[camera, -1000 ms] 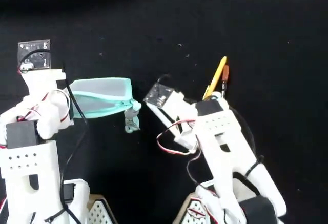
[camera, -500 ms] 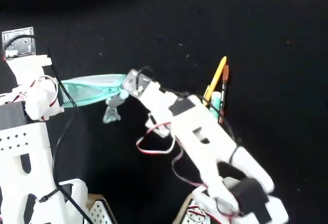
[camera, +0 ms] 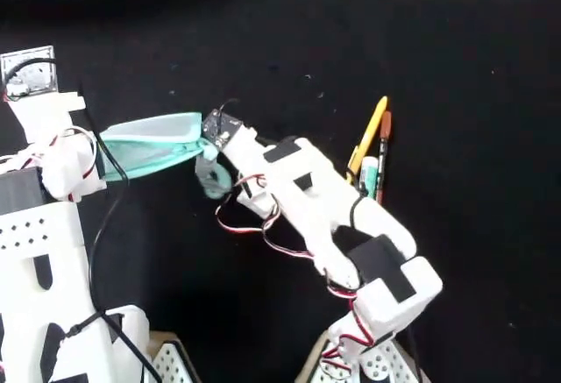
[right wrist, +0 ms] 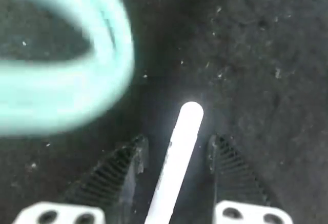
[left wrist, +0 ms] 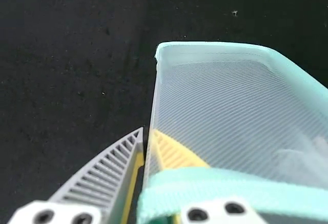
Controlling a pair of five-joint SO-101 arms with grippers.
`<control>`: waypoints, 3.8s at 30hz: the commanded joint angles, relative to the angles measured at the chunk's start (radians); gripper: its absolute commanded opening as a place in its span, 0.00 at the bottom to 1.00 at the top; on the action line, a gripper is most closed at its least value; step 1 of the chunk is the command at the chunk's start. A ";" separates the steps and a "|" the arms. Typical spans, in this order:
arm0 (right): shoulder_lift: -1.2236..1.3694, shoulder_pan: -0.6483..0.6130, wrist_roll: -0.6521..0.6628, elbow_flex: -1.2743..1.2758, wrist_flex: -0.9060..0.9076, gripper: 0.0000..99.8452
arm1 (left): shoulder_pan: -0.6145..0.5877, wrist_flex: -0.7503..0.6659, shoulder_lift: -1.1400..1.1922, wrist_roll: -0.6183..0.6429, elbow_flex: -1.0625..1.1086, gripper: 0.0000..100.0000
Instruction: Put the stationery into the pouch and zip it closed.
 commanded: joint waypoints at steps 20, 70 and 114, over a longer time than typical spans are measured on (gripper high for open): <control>-0.602 0.181 -0.006 0.183 0.012 0.01 | -0.015 -0.003 0.035 0.003 0.025 0.03; -1.906 -0.486 -0.153 0.321 -0.097 0.01 | 0.472 0.184 -0.054 0.005 -0.056 0.03; -2.074 -0.334 -0.032 0.680 -0.184 0.13 | 0.453 0.126 0.052 0.008 -0.056 0.03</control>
